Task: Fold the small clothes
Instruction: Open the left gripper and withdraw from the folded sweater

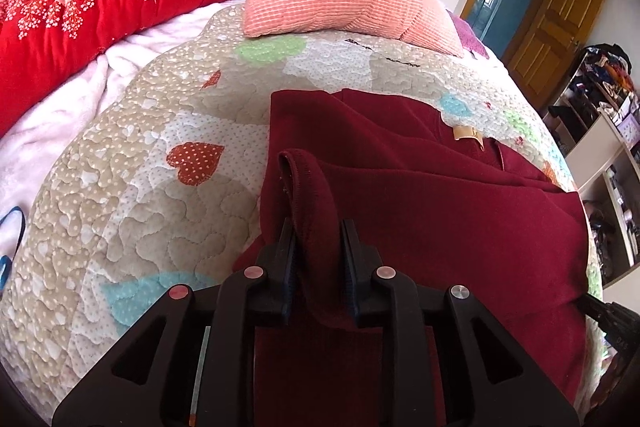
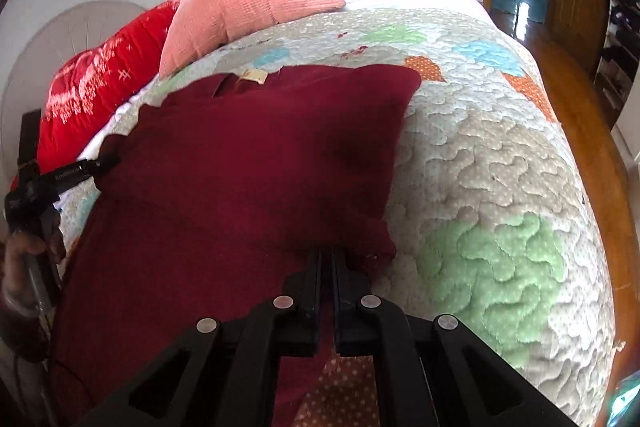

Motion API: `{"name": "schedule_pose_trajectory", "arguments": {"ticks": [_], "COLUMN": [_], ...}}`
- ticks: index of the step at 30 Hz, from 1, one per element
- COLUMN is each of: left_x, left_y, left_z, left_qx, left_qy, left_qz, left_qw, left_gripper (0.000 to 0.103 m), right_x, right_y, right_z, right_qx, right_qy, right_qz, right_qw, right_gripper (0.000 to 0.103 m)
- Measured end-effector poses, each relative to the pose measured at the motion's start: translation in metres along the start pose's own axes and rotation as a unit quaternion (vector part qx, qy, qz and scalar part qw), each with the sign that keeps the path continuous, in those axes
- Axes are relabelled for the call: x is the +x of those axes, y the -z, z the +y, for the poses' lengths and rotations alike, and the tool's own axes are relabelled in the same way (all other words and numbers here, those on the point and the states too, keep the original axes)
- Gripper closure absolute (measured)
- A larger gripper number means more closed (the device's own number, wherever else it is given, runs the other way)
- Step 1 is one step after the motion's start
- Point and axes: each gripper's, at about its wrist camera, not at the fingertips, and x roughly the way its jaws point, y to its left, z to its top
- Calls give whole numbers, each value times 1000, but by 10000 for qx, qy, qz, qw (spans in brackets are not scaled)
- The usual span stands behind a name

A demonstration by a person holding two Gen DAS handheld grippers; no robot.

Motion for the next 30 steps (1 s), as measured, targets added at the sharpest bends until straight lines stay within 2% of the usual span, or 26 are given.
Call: {"name": "schedule_pose_trajectory", "arguments": {"ticks": [4, 6, 10, 12, 17, 18, 20, 21, 22, 27, 30], "left_x": [-9, -14, -24, -29, -40, -43, -48, -51, -54, -67, -74], "left_y": [5, 9, 17, 22, 31, 33, 37, 39, 41, 52, 62], "left_z": [-1, -2, 1, 1, 0, 0, 0, 0, 0, -4, -9], "left_qx": [-26, 10, -4, -1, 34, 27, -13, -41, -58, -5, 101], "left_qy": [-131, -272, -298, -336, -285, -268, -226, -186, -151, -132, -182], "left_qz": [-91, -114, -146, -149, -102, -93, -121, -149, -165, -166, -156], "left_qw": [9999, 9996, 9994, 9993, 9995, 9996, 9997, 9997, 9997, 9998, 9997], "left_gripper": [74, 64, 63, 63, 62, 57, 47, 44, 44, 44, 44], "right_x": [-7, -6, 14, 26, 9, 4, -8, -17, -24, -54, -62], "right_y": [-10, -15, -17, -17, -17, -15, -11, -8, -4, 18, 36], "right_z": [-1, 4, 5, 1, 7, 9, 13, 15, 17, 24, 27], "right_qx": [192, 204, 115, 159, 153, 119, 36, 13, 2, 96, 171], "right_qy": [-56, -23, 293, 231, 223, 204, 193, 195, 183, -83, -320], "right_qz": [-318, -396, -309, -152, -160, -172, -254, -352, -445, -569, -446], "right_qw": [9993, 9990, 9990, 9995, 9995, 9996, 9995, 9992, 9988, 9983, 9983], "right_gripper": [98, 98, 97, 97, 96, 92, 77, 65, 61, 59, 57]}}
